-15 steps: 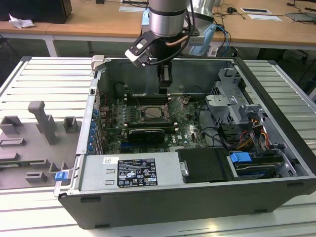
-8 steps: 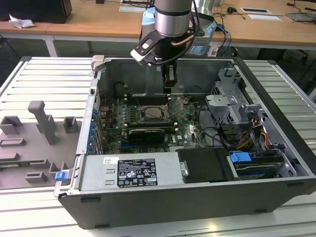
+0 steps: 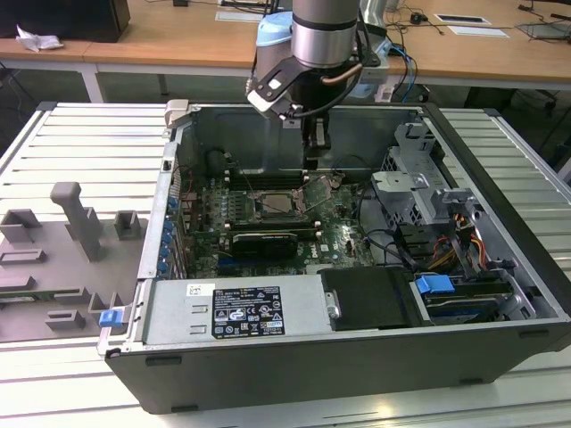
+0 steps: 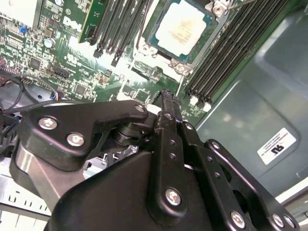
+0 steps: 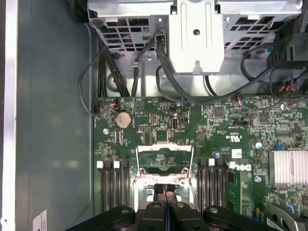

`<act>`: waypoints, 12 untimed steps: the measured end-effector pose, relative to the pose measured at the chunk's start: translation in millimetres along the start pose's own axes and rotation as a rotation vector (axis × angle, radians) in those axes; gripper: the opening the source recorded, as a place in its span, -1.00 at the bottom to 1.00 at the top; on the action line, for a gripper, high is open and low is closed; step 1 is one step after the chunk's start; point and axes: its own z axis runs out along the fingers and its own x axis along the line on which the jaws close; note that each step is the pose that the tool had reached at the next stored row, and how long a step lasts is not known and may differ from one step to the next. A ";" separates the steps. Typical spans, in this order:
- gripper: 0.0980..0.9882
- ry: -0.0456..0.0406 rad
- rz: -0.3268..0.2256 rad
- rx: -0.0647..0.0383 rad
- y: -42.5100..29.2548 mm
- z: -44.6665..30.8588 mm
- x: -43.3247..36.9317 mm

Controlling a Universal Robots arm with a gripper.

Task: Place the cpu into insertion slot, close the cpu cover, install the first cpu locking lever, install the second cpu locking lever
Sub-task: 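Close the cpu cover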

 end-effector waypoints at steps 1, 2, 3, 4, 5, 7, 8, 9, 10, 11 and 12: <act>-0.98 -0.0001 0.000 0.000 0.4 0.2 0.0; -0.98 -0.0001 0.000 0.000 0.5 0.2 0.0; -0.98 -0.0001 0.000 0.000 0.5 0.3 0.0; -0.98 0.0000 0.000 0.000 0.5 0.4 0.0; -0.98 0.0000 0.000 0.000 0.7 0.6 0.0; -0.98 -0.0001 0.000 0.000 0.8 0.8 0.0; -0.98 0.0000 0.000 0.000 0.9 0.8 0.0; -0.98 0.0000 0.000 0.000 1.1 0.9 0.0; -0.98 0.0001 0.000 0.000 1.3 1.0 0.0; -0.98 0.0000 0.000 0.000 1.6 1.0 0.0; -0.98 0.0000 0.000 0.000 2.2 1.1 0.0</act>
